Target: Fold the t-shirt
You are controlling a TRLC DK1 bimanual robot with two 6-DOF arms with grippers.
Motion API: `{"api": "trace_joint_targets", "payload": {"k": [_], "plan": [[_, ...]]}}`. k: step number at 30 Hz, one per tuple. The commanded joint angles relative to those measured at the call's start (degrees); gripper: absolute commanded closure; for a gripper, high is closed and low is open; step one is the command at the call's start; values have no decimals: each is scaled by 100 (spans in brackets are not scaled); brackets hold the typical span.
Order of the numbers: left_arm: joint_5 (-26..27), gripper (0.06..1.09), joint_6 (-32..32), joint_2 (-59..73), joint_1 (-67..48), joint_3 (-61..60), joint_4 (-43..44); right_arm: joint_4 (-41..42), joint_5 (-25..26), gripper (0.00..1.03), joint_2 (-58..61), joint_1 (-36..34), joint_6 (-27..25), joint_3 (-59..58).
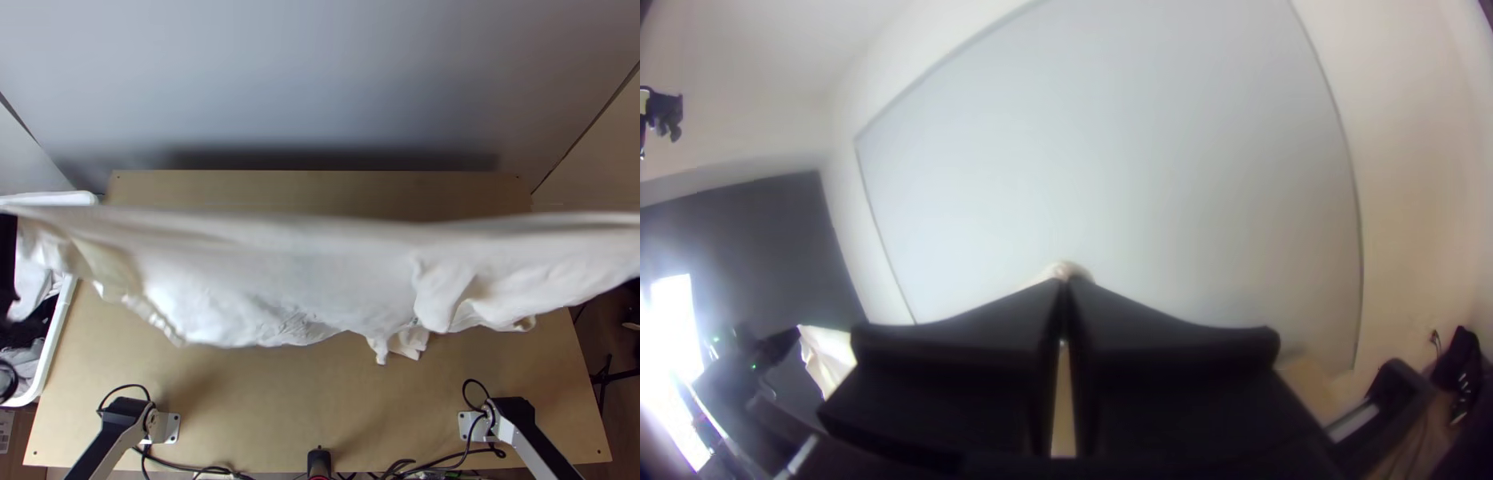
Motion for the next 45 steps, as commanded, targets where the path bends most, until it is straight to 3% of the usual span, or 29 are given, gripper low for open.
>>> {"api": "trace_joint_targets", "payload": {"k": [1, 15, 21, 29, 36, 45], "plan": [[169, 105, 16, -449, -28, -67, -743, -934, -126, 100, -323, -4, 20, 78], [248, 105, 25, -712, -19, 250, -1464, -1646, -143, 100, -375, -4, -15, 658], [274, 105, -116, -888, 60, 4, -1614, -1664, -152, 100, -701, -30, -50, -124], [309, 105, -292, -888, 95, -954, -1209, -469, -187, 100, -1070, -30, -217, -2022], [327, 105, -318, -809, 51, -1974, -576, 1078, -187, 100, -1131, 40, -279, -3736], [318, 105, -230, -440, 33, -2695, 267, 2449, -178, 100, -560, 75, -296, -4563]]}}
